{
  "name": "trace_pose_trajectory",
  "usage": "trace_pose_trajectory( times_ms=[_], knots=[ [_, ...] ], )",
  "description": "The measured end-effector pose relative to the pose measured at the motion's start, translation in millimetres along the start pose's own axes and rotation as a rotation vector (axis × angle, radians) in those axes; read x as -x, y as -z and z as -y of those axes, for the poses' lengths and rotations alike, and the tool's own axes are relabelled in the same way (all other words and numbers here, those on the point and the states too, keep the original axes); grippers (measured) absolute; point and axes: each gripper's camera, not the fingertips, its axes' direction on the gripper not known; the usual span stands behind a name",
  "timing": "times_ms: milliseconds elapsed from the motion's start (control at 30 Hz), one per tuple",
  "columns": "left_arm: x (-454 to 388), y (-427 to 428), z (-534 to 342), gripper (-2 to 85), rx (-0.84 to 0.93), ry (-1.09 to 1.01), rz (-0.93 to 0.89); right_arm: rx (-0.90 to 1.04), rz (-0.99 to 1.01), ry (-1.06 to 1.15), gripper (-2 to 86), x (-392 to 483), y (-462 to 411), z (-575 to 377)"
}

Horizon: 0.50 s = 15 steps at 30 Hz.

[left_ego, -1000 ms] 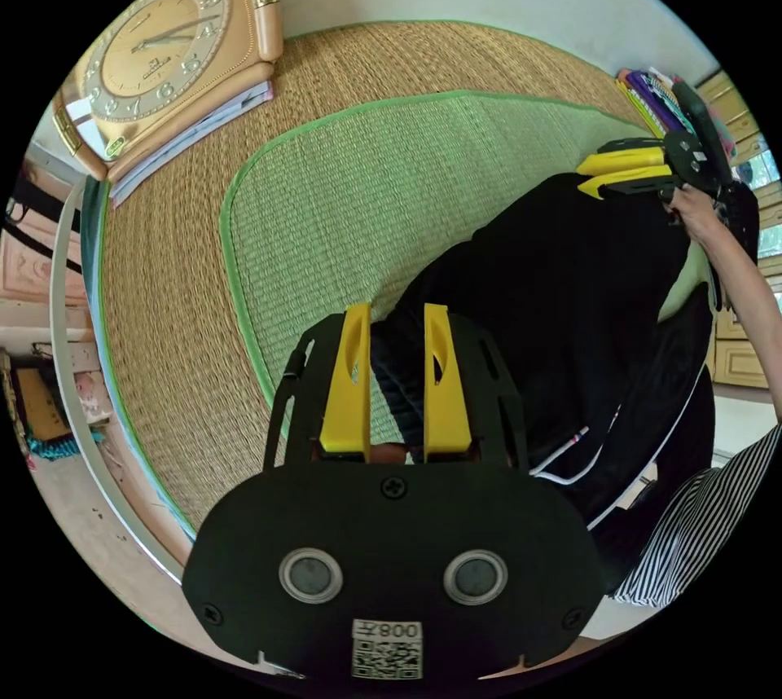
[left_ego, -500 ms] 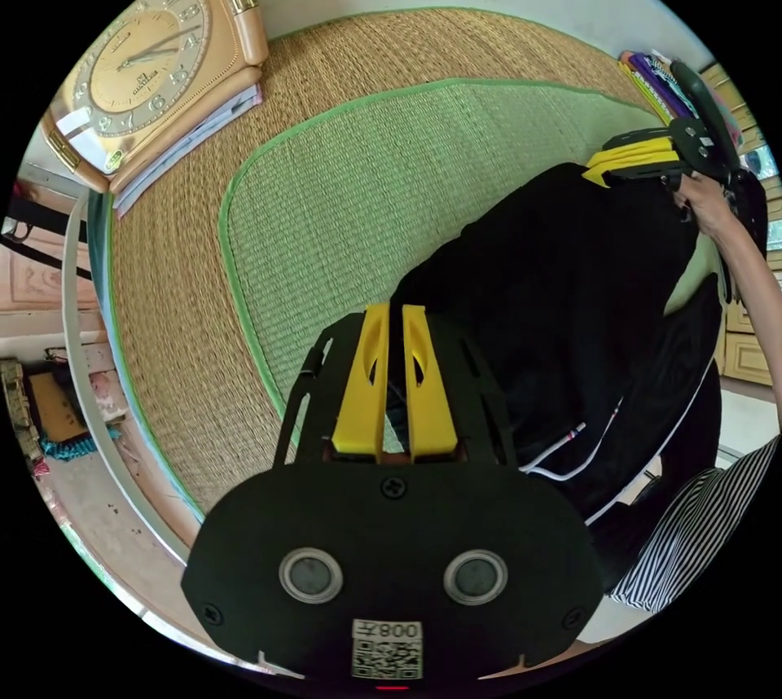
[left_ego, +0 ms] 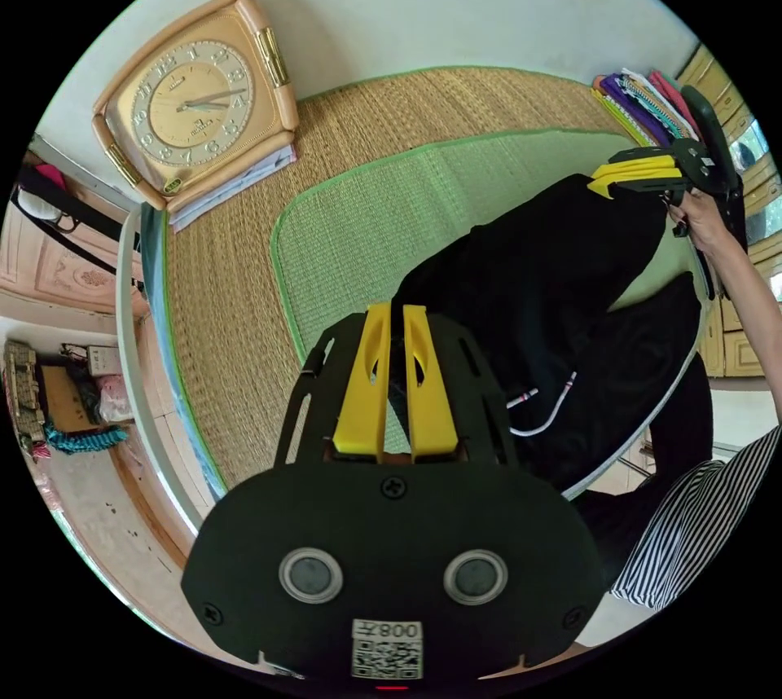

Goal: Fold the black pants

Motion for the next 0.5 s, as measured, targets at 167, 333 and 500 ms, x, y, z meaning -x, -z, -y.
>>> trace_pose_trajectory(
  times_ms=[167,333,500],
  knots=[
    [-33.4,29.1,-39.7,1.9,-0.049,-0.029,0.019,-0.053,-0.014,0.010,1.3,38.1,24.0,-40.0],
    [-68.5,48.2,-87.6,2.0,-0.110,-0.080,0.012,-0.101,-0.023,0.021,1.3,79.9,41.5,-88.3],
    [-105.8,46.1,-139.3,1.8,-0.093,-0.168,0.059,-0.097,-0.025,0.054,1.3,126.8,34.1,-138.1]
  ],
)
